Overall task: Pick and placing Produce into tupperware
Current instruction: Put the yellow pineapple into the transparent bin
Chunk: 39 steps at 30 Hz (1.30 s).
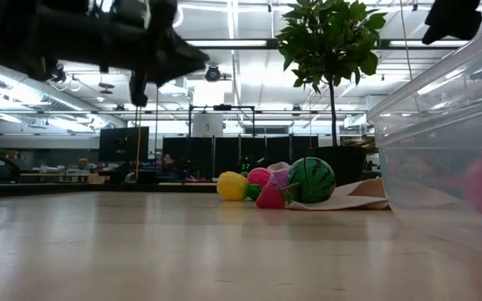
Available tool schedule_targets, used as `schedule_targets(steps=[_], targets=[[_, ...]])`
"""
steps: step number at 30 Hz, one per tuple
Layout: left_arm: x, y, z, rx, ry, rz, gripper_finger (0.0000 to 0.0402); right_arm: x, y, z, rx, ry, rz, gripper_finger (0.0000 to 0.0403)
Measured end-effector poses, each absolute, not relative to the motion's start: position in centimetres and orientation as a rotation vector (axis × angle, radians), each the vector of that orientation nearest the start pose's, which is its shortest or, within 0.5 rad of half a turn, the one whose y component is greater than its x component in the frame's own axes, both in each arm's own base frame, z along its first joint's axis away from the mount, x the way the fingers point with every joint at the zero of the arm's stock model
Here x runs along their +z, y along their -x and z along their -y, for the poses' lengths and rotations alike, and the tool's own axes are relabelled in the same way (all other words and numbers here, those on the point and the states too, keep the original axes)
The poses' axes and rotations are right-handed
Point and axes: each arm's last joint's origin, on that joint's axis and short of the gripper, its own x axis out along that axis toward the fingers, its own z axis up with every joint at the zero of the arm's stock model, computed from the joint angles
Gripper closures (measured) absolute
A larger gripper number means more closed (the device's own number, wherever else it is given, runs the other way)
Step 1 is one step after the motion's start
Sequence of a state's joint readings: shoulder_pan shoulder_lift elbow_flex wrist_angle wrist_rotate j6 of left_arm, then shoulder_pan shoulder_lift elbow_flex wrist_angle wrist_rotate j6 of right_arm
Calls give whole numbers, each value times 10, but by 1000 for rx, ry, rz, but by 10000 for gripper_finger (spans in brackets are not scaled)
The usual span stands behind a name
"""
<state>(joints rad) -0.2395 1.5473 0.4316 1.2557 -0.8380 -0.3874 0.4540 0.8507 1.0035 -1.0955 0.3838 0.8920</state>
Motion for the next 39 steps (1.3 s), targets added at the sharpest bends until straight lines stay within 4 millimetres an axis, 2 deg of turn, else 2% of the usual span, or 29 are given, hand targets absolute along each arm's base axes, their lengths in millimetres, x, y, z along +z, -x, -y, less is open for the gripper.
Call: schedule_targets(steps=[3,6,9,17,22,28,34,39], targets=[[186,-265,19,526,416,119,308,322,-130,-51,-317,-464,-788,235],[185,-269,-9,481,394,-86,295,321,-134,-52,-340,-483,-782,235],[194,-271,-33,440,347,-248,286,320,-138,-50,-382,-511,-778,235],[255,-284,-86,297,61,-488,267,318,-145,-42,-485,-567,-742,235],[277,-293,-109,225,-101,-676,259,317,-148,-40,-512,-587,-738,235],[266,-306,-121,104,-89,-845,261,317,-149,-41,-522,-601,-732,235],[254,-331,-115,42,-75,-942,237,317,-149,-41,-524,-607,-731,235],[247,-354,-106,2,-88,-996,199,317,-149,-41,-518,-596,-735,235]])
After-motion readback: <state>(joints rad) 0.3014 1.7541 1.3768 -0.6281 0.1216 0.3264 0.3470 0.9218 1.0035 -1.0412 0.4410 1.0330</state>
